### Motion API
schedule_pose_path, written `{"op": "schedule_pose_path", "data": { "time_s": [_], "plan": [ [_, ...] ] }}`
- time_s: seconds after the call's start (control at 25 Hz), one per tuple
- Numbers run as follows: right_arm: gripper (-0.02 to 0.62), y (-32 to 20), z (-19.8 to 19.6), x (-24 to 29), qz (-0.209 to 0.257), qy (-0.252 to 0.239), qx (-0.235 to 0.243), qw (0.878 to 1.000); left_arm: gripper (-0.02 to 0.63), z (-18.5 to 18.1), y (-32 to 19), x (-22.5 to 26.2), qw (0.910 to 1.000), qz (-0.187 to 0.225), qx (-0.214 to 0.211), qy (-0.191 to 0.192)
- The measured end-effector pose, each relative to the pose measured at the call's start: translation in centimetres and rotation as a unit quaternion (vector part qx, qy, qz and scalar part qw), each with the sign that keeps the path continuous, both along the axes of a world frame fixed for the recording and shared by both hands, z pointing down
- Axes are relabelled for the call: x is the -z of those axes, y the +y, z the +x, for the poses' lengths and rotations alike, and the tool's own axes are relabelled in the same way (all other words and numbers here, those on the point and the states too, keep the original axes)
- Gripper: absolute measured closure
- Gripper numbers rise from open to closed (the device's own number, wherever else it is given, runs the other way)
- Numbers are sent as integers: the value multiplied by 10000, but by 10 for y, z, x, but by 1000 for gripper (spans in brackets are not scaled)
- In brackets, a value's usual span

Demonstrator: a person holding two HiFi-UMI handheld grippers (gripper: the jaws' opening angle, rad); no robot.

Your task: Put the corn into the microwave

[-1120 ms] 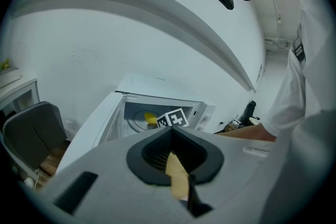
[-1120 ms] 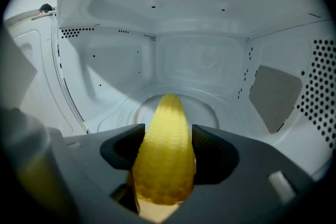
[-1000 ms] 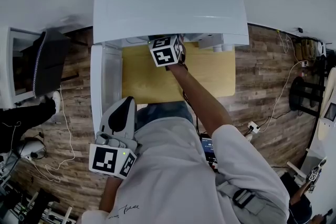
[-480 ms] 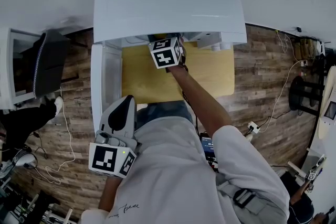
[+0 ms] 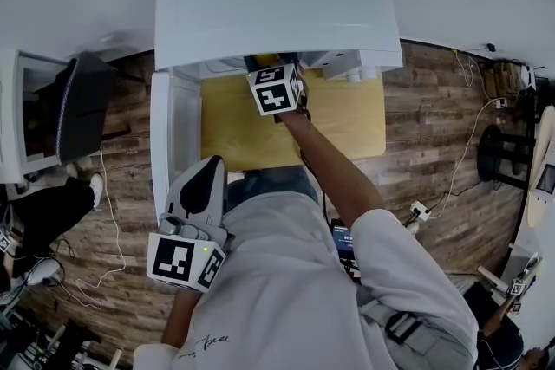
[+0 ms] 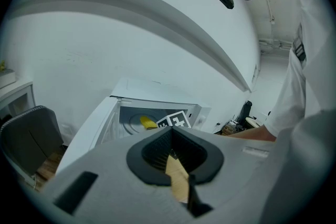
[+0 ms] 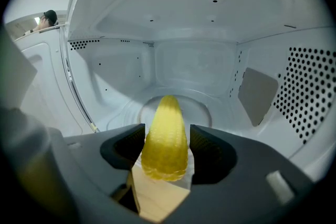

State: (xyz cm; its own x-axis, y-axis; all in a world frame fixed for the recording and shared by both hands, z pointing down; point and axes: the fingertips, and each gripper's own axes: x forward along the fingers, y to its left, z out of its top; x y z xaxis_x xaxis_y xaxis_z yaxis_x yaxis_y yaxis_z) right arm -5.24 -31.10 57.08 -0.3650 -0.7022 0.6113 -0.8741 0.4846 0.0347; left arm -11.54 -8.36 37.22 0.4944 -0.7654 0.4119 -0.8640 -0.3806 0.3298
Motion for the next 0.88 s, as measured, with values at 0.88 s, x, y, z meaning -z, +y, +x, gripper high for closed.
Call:
{"op": "schedule_pose_path", "data": {
  "time_s": [0.88],
  "plan": [
    [330,25,15,25,-81,-389,-67,9992,614,8,6,11,9995,216,-226,51]
  ]
}}
